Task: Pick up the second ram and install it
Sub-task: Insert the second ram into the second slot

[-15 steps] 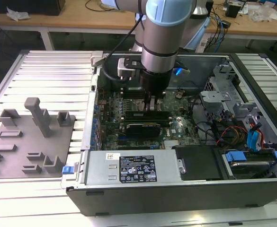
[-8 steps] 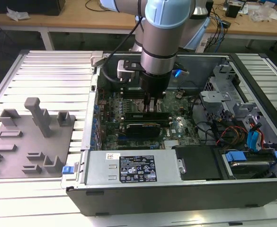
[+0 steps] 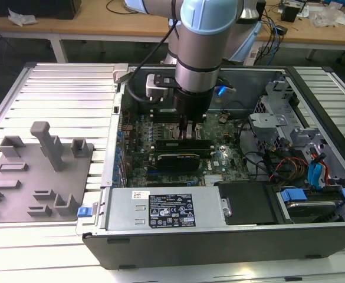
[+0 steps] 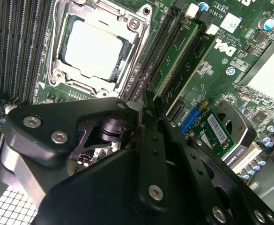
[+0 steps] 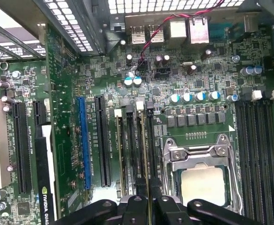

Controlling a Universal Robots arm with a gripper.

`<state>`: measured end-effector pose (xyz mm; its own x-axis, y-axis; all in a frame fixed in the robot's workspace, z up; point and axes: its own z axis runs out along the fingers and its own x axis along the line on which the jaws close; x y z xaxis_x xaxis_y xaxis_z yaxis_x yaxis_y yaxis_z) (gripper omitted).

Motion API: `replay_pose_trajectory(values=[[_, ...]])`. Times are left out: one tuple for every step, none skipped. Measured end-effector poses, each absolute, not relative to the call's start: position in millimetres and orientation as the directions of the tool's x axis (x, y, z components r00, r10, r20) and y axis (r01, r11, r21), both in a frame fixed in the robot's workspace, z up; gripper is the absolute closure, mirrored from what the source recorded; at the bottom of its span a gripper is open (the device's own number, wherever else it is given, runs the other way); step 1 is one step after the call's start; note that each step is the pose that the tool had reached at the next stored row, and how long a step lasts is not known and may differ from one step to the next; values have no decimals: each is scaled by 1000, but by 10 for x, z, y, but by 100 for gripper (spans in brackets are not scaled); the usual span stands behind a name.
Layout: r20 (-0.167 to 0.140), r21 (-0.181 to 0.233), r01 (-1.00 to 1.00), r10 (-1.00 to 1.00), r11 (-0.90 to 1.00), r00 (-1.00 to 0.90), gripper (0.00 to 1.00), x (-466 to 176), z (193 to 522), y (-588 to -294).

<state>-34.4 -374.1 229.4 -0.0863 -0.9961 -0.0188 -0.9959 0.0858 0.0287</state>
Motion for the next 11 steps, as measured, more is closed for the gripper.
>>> replay_pose_trajectory(values=[[-24,29,-996,-996,86,-86,86,-344,2286,-3741],[-25,29,-996,-996,85,-86,86,-352,2281,-3742],[-23,29,-996,-996,86,-86,86,-356,2279,-3741],[-21,29,-996,-996,86,-86,86,-356,2278,-3742],[-14,28,-996,-996,86,-86,86,-357,2277,-3741],[-10,28,-996,-996,86,-86,86,-357,2276,-3739],[-6,27,-996,-996,86,-86,86,-356,2277,-3735],[-6,28,-996,-996,86,-86,86,-356,2278,-3734],[-10,28,-996,-996,86,-86,86,-357,2276,-3733],[-13,28,-996,-996,86,-86,86,-357,2269,-3732],[-14,28,-996,-996,86,-86,86,-356,2264,-3733]])
